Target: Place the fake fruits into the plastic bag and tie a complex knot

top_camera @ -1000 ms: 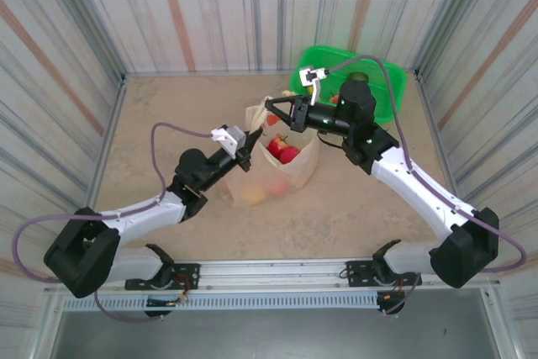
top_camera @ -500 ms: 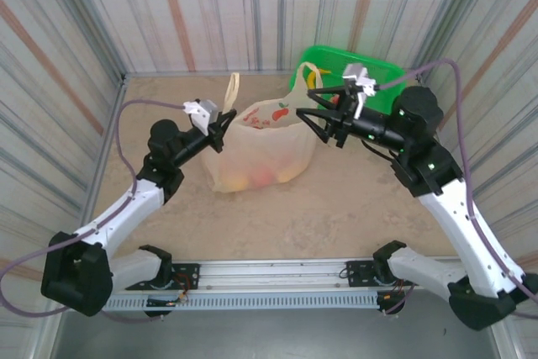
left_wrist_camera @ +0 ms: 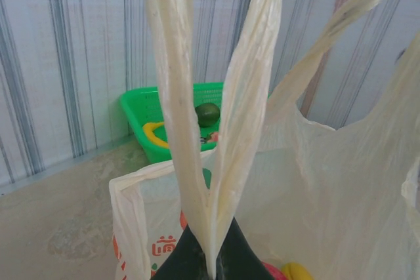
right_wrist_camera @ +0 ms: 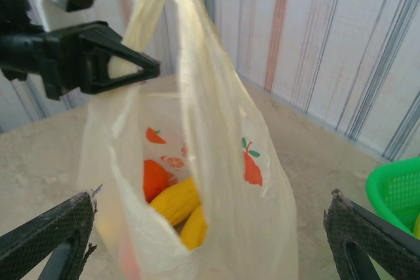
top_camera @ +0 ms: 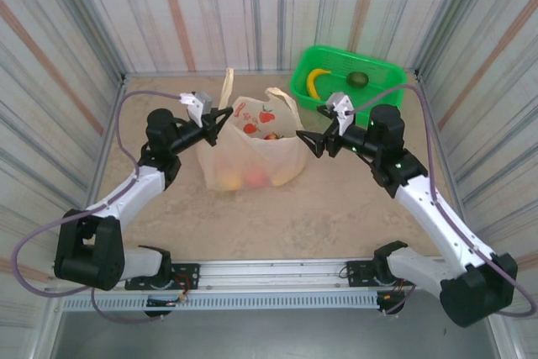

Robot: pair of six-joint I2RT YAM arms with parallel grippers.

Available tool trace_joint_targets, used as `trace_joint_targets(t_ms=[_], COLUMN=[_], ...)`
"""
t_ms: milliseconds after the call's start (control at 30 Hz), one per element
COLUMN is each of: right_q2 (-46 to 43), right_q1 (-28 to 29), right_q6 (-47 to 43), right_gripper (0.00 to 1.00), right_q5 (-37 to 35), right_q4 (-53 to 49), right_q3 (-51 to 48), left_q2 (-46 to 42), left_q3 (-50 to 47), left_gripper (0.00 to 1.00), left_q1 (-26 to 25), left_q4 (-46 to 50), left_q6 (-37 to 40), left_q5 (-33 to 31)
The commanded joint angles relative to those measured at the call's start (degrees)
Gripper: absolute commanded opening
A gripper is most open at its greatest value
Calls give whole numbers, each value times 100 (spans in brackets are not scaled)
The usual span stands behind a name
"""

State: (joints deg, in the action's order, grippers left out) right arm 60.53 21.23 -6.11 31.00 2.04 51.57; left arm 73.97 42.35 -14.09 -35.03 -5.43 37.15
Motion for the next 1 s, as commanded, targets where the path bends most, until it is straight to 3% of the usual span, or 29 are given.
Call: trace_joint_targets(t_ms=[0, 100, 200, 433, 533, 667, 800, 900, 967], right_q2=[441, 805, 1146, 1921, 1991, 1986, 1705, 1804, 1862], right_q1=[-216, -72, 188, 450, 593, 707, 969, 1629, 1939], right_q6=[-126, -172, -413, -571, -653, -656, -199, -132, -105], right_gripper=[92, 90, 84, 57, 37, 1, 0, 0, 0], right_q5=[868, 1104, 602, -336, -701, -1122, -2082, -3867, -4607], right_q4=[629, 340, -48, -1164, -1312, -1600, -1988, -3021, -3632], right_q3=[287, 869, 1414, 2614, 2734, 2959, 3509, 4511, 4967], left_q2=[-3, -91, -169, -295, -334, -400, -746, -1167, -1359], left_q3=[-66, -99, -78, -113, -128, -125, -277, -533, -652], left_gripper=[0, 0, 0, 0, 0, 0, 0, 0, 0], left_q1=[-39, -155, -251, -269, -291, -317, -340, -340, -332], left_q4=[-273, -197, -68, -88, -82, -62, -95, -278, -349], left_q6=[-182, -56, 107, 91, 95, 104, 228, 342, 442], left_q5=[234, 180, 110, -39, -58, -83, -512, -1195, -1506])
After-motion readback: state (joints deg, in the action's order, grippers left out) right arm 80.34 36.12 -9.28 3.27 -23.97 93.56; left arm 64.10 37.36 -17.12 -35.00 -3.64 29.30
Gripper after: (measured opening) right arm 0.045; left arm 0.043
